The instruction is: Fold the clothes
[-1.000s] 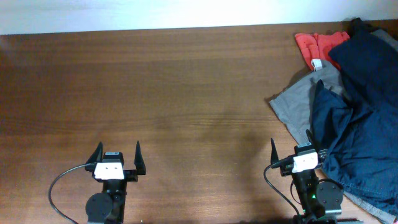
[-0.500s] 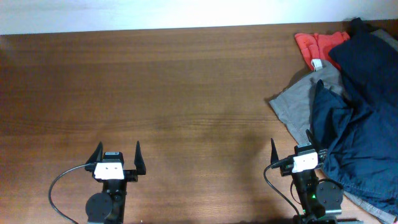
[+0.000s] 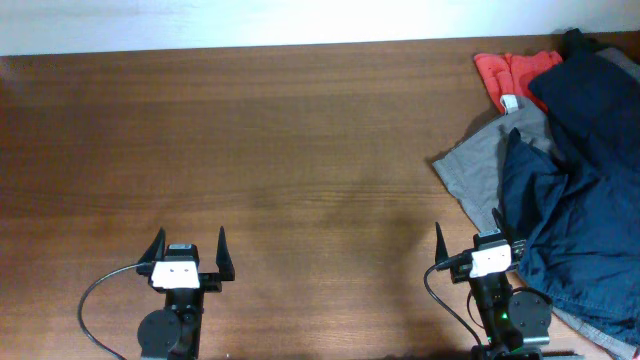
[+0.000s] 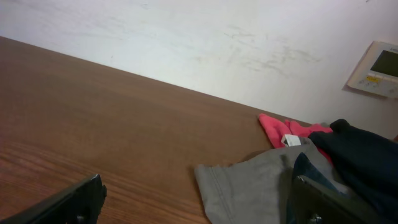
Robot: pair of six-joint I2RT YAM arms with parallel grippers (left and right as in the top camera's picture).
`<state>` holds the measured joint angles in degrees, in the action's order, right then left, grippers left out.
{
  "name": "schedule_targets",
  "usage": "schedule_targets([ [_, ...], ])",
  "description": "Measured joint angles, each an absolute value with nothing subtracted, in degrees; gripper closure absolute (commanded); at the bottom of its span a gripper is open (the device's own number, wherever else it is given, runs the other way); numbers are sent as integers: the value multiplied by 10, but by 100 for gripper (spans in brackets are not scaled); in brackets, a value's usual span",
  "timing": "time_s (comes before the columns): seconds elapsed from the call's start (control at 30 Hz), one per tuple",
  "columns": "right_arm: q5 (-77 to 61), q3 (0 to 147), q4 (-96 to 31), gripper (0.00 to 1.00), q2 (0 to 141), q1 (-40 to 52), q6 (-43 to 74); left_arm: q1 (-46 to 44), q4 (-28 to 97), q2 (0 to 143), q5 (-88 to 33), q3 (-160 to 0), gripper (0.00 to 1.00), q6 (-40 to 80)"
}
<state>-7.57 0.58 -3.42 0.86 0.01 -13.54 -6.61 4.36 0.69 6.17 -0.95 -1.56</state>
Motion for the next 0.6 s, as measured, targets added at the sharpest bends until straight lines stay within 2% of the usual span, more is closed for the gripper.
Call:
schedule_targets([
  [0.33, -99, 6, -30, 1, 9, 0, -135, -66, 43, 7, 61, -10, 1, -16],
  [0.6, -101, 9, -37, 1, 9, 0, -36, -66, 41, 7, 40, -10, 1, 3],
])
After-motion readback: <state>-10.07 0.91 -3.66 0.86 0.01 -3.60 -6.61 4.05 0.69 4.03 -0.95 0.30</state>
